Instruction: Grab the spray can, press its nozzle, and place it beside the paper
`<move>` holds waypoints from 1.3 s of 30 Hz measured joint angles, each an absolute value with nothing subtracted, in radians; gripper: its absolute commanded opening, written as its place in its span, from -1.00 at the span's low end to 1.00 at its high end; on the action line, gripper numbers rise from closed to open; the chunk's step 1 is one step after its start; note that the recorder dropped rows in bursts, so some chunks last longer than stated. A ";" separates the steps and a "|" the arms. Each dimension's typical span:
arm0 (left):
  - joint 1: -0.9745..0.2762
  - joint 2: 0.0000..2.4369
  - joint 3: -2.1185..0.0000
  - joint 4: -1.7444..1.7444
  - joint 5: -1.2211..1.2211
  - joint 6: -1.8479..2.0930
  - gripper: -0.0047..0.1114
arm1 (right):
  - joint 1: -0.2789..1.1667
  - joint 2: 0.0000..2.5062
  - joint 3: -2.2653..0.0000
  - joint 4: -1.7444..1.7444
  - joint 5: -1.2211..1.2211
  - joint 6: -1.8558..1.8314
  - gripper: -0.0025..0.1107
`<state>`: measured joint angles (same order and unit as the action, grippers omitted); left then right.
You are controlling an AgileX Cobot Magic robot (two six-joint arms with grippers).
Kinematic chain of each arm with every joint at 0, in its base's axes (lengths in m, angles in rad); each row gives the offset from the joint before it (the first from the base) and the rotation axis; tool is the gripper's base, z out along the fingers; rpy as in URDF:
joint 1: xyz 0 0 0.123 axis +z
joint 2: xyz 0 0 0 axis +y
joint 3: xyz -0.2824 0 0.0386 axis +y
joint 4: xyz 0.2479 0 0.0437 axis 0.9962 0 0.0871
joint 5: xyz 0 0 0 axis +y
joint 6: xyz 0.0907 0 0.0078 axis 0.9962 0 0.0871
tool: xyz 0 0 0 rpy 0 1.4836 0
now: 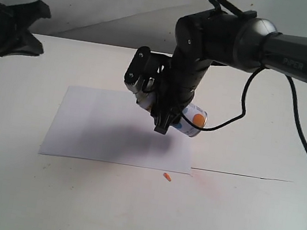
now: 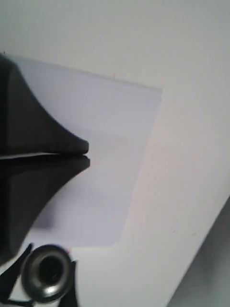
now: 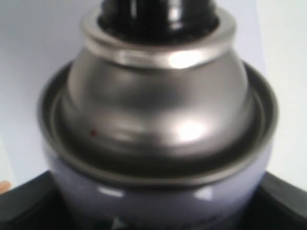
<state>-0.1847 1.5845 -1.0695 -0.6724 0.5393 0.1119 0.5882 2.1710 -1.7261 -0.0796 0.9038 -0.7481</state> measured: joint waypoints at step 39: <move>-0.250 2.216 -1.653 -0.994 1.216 0.494 -0.92 | 0.588 2.243 -1.726 -0.138 0.867 -0.782 -0.96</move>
